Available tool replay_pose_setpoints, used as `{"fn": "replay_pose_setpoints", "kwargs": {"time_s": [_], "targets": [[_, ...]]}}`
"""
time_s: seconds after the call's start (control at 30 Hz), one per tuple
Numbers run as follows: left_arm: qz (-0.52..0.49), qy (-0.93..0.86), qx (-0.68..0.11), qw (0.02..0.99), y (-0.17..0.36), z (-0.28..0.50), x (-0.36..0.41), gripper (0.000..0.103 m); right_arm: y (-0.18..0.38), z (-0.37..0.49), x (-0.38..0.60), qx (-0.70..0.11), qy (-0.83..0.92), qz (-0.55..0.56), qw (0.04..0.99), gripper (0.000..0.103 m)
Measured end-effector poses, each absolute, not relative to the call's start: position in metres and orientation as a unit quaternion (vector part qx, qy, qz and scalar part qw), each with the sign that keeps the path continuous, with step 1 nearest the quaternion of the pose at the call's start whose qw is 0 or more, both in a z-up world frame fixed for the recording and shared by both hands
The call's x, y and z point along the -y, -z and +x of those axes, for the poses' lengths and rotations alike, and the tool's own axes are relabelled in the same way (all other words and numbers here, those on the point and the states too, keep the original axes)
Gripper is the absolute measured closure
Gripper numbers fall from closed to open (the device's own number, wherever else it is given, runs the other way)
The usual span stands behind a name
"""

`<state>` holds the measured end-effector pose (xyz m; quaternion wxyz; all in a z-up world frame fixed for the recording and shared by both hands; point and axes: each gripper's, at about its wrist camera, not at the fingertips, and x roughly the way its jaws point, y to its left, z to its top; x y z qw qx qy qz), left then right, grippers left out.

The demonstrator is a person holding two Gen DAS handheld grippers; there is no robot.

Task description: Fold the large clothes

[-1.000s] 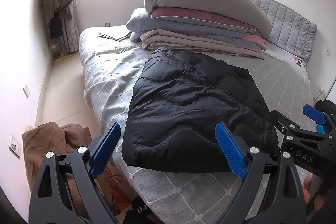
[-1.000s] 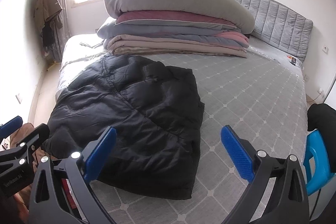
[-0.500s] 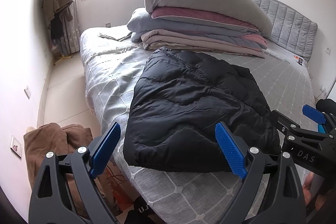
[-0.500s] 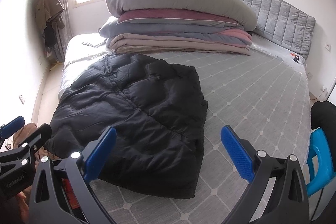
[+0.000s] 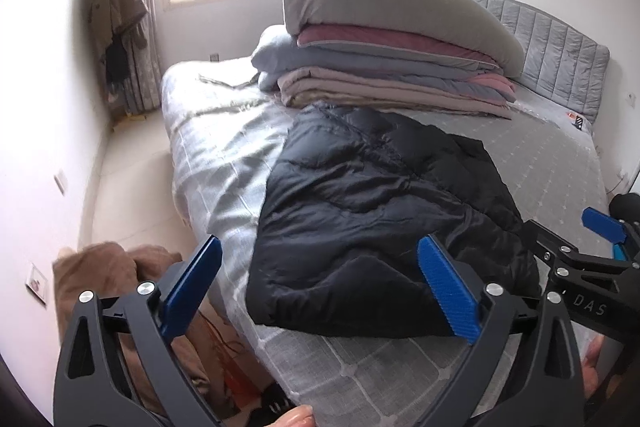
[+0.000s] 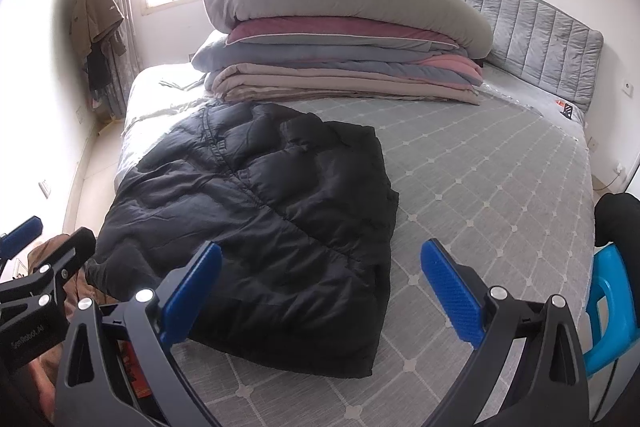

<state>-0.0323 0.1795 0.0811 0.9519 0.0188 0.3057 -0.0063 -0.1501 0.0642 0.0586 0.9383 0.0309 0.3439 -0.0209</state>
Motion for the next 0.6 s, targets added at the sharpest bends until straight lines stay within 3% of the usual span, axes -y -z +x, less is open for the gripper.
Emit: {"fn": "replay_pose_setpoints", "kwargs": {"time_s": [0.6], "targets": [[0.036, -0.003, -0.325, 0.945, -0.0783, -0.0283, -0.1763, 0.007, -0.0591, -0.1517, -0.0627, -0.345, 0.015, 0.038, 0.938, 0.007]]}}
